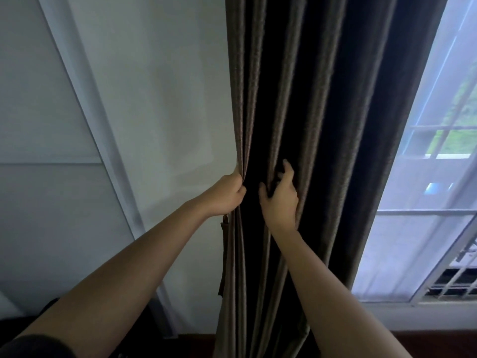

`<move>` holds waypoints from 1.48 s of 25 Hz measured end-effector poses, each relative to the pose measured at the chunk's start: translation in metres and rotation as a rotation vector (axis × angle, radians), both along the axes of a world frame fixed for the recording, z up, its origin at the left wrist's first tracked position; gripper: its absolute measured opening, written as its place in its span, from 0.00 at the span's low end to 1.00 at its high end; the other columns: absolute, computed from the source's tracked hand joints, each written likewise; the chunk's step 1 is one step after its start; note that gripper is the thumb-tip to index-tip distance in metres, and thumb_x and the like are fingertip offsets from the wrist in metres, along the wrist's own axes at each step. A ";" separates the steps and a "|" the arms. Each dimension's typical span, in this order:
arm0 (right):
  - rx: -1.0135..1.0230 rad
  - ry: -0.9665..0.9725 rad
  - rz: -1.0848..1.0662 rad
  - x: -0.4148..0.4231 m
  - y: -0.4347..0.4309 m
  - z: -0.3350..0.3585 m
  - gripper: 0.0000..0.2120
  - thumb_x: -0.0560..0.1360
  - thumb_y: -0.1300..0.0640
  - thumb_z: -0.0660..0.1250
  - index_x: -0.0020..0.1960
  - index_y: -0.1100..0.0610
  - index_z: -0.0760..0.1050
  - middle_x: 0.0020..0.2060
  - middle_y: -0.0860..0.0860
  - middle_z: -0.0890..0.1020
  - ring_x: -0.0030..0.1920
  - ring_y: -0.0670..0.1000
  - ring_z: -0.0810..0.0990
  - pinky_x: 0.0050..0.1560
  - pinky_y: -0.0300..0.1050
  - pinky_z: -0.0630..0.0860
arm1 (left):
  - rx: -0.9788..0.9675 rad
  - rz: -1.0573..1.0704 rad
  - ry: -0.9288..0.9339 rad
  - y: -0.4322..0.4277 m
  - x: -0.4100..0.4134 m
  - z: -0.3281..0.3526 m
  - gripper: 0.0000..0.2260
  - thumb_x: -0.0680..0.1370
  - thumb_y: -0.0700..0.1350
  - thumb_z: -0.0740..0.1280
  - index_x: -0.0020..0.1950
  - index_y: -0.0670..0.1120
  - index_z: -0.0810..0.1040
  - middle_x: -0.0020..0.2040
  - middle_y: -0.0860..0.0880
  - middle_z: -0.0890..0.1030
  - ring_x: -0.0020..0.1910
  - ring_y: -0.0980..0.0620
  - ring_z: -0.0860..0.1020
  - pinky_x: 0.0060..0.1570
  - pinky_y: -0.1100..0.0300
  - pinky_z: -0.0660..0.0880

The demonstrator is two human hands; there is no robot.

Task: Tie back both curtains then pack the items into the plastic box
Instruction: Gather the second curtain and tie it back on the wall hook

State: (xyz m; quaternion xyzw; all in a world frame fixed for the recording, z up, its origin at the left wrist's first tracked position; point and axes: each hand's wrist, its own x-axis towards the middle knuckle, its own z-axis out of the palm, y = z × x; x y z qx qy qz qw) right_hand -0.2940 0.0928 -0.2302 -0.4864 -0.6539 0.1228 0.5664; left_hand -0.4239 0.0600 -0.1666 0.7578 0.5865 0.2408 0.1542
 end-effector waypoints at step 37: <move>-0.245 -0.258 0.209 0.037 -0.003 -0.073 0.24 0.76 0.65 0.61 0.71 0.56 0.62 0.57 0.56 0.78 0.56 0.54 0.79 0.57 0.41 0.75 | -0.276 0.087 -0.471 0.021 0.026 -0.002 0.19 0.75 0.38 0.59 0.66 0.42 0.70 0.54 0.47 0.78 0.51 0.50 0.77 0.57 0.56 0.74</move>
